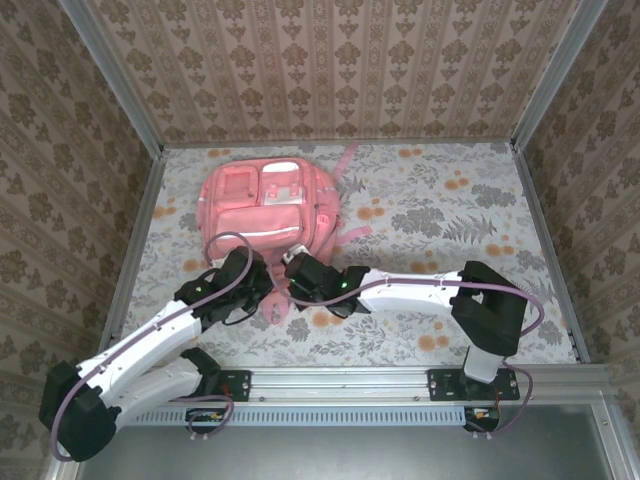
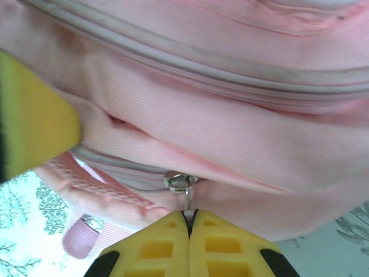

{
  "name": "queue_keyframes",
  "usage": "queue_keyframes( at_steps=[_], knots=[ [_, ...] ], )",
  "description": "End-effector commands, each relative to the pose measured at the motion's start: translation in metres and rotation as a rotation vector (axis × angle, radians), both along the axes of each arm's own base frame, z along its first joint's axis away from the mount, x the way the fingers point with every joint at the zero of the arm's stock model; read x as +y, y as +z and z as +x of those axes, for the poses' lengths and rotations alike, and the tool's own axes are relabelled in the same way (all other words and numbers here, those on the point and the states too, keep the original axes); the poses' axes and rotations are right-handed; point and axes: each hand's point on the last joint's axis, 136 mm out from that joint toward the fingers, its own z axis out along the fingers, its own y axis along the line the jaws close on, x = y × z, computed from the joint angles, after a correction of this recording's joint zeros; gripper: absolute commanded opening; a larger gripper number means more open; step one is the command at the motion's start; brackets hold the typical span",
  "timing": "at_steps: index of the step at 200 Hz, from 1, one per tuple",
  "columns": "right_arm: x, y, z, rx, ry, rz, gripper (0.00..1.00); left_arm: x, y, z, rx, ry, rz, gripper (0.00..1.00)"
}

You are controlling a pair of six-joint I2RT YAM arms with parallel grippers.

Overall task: Pack the student bag
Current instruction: Zip the student bag at the top-center of the table, then reset both arms

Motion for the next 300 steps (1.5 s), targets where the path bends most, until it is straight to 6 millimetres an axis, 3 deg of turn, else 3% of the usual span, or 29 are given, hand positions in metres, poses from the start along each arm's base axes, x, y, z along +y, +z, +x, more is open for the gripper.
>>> queue_keyframes(
  at_steps=[1, 55, 103, 141, 176, 197, 218, 231, 262, 285, 300],
  knots=[
    [-0.039, -0.010, 0.017, 0.017, -0.113, -0.049, 0.00, 0.017, 0.002, -0.001, -0.019, 0.048, 0.036, 0.00],
    [-0.085, -0.028, 0.060, 0.039, -0.243, -0.081, 0.00, 0.030, 0.014, -0.005, -0.069, 0.045, 0.046, 0.00],
    [-0.132, -0.041, 0.125, 0.046, -0.398, -0.055, 0.00, 0.032, 0.022, -0.012, -0.105, -0.013, 0.059, 0.00],
    [-0.148, -0.046, 0.176, 0.075, -0.458, -0.024, 0.00, 0.033, 0.033, -0.015, -0.163, -0.074, 0.069, 0.00],
    [-0.156, -0.052, 0.205, 0.107, -0.498, -0.016, 0.00, 0.025, 0.040, -0.016, -0.186, -0.146, 0.064, 0.00],
    [-0.161, -0.054, 0.212, 0.120, -0.500, -0.031, 0.00, 0.013, 0.041, -0.013, -0.188, -0.178, 0.027, 0.00],
    [-0.160, -0.042, 0.214, 0.124, -0.485, 0.004, 0.00, -0.004, 0.042, -0.008, -0.190, -0.200, -0.029, 0.00],
    [-0.160, -0.029, 0.211, 0.111, -0.478, 0.030, 0.25, -0.020, 0.046, -0.002, -0.208, -0.230, -0.068, 0.00],
    [-0.168, 0.007, 0.199, 0.063, -0.473, 0.053, 0.43, -0.043, 0.057, 0.008, -0.222, -0.272, -0.055, 0.00],
    [-0.184, 0.036, 0.185, 0.013, -0.490, 0.063, 0.54, -0.041, 0.068, 0.019, -0.234, -0.282, 0.015, 0.14],
    [-0.196, 0.058, 0.171, -0.032, -0.497, 0.079, 0.64, -0.031, 0.079, 0.026, -0.246, -0.281, 0.076, 0.42]
  ],
)
